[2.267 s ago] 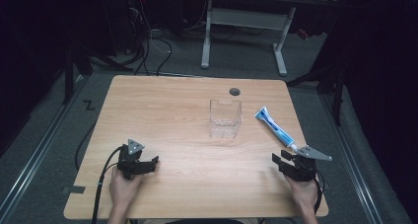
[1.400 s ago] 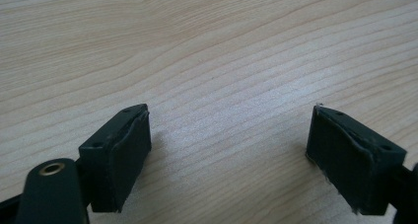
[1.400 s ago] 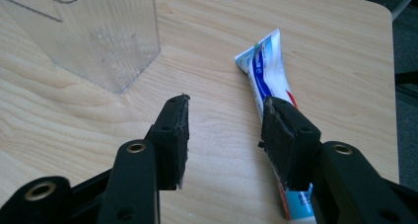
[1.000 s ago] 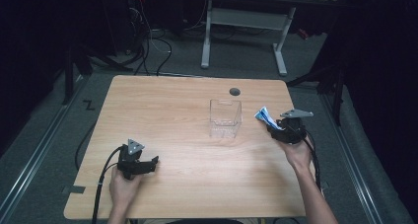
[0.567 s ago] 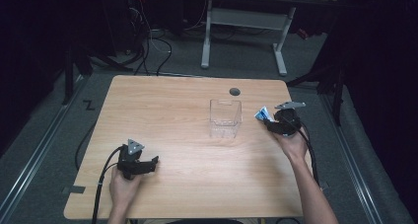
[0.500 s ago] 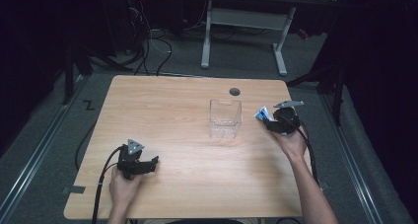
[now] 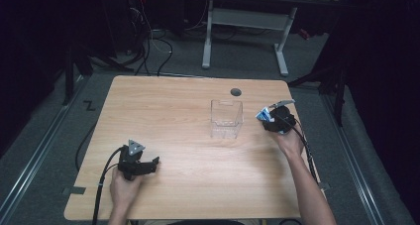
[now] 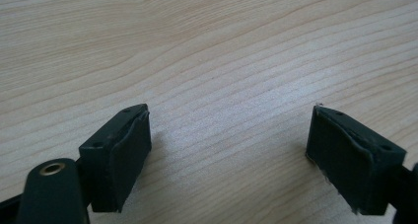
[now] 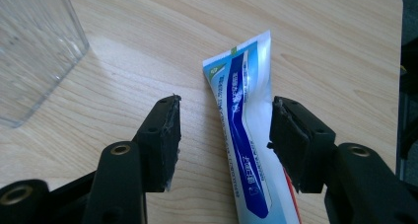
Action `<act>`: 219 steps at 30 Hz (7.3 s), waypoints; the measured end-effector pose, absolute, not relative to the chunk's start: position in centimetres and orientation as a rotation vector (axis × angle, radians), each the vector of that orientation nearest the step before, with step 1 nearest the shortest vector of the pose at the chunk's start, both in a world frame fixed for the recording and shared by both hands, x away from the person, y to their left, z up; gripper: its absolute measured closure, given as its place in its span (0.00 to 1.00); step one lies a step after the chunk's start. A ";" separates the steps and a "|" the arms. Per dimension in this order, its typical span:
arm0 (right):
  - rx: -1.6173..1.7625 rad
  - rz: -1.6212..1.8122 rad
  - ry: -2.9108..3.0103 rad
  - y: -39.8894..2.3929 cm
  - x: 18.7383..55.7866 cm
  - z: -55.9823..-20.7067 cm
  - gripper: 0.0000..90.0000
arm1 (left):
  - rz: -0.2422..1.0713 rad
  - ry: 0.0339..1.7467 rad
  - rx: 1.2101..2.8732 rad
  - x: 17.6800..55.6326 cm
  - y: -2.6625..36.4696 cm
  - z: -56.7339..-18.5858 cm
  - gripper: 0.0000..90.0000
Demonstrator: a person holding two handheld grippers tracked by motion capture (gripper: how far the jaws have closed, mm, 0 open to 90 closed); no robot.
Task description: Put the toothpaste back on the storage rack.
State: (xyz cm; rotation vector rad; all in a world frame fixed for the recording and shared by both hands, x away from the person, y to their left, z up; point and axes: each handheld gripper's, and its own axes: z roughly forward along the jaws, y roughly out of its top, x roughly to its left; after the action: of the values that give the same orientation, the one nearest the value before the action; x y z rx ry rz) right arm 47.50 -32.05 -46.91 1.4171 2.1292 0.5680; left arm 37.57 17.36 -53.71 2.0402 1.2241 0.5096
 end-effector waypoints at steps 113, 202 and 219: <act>1.566 1.070 2.245 -35.3 45.7 -43.9 0.80 | 0.514 1.229 2.036 37.6 17.4 -53.7 0.21; 1.145 1.384 2.181 -21.8 48.2 -36.1 0.79 | 0.513 1.230 2.035 37.6 17.4 -53.7 0.21; 1.207 1.384 2.144 -21.6 50.0 -36.4 0.79 | 0.514 1.230 2.035 37.6 17.4 -53.7 0.21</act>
State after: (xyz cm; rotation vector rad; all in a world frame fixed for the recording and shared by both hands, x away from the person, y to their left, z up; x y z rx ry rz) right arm 50.02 -21.62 -36.39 1.2071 2.1442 1.3839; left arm 37.58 17.42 -53.70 2.0353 1.2302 0.5135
